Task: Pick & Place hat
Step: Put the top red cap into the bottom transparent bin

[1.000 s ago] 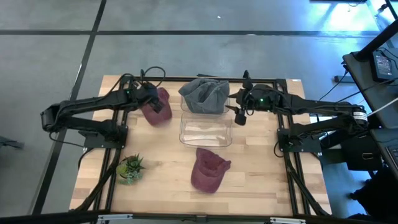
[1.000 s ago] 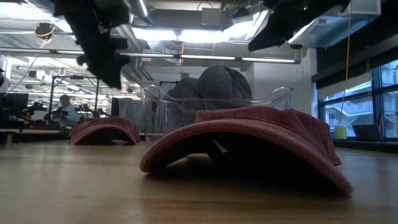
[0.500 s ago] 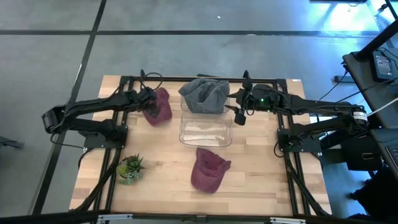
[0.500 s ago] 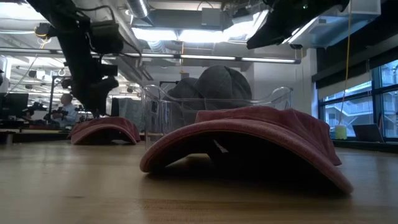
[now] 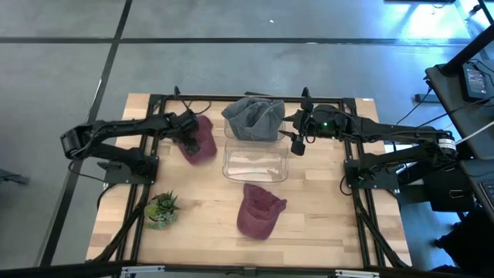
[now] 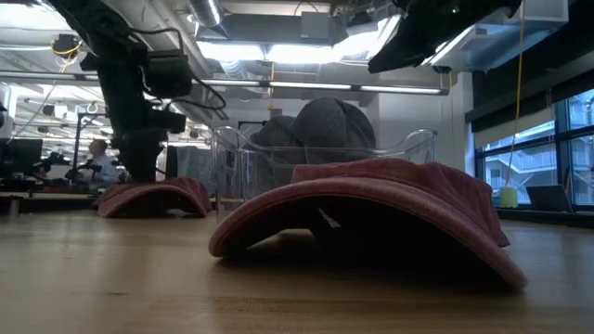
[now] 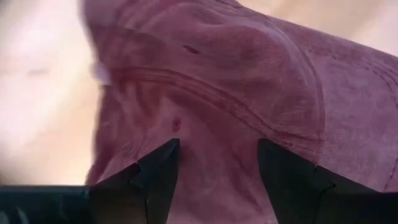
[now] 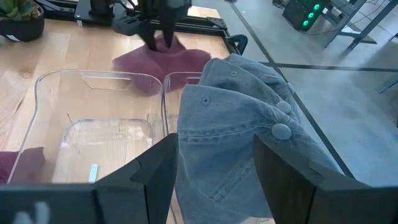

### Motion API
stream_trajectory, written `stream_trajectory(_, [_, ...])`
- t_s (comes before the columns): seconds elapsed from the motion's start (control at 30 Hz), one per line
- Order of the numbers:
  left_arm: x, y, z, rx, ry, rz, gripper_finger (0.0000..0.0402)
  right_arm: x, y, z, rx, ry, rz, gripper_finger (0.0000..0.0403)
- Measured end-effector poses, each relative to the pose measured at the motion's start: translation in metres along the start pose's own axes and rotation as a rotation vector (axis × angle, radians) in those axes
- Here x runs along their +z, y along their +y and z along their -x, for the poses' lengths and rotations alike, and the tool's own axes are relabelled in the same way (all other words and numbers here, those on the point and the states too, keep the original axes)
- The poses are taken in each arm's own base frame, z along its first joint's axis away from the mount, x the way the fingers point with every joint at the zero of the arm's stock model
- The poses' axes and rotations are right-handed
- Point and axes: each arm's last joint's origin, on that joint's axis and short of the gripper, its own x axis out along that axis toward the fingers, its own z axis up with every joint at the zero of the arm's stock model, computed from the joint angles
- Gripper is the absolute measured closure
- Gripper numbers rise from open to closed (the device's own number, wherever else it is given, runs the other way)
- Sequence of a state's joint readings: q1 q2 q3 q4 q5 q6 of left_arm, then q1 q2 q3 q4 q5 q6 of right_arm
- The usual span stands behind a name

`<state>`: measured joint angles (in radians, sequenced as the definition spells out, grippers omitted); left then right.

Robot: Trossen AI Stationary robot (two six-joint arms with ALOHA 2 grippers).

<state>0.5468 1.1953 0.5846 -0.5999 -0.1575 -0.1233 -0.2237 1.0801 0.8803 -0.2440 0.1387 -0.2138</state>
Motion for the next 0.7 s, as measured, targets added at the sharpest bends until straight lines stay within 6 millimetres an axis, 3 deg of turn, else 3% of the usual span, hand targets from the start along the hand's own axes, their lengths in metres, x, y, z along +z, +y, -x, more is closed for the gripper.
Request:
stream_trajectory(0.2, [0.001,-0.014,-0.011,-0.197,0.057,-0.064,0.02,0.0,0.0,0.0,0.0,0.001,0.0,0.0197])
stream_trajectory(0.37, [-0.001,-0.039,-0.018,-0.305,0.087,-0.162,0.022,0.0,0.0,0.0,0.0,0.001,0.002,0.0197])
stream_trajectory(0.7, [-0.009,-0.083,-0.034,-0.119,0.045,-0.348,0.0263,-0.001,0.0,0.0,0.003,0.012,0.005,0.0197])
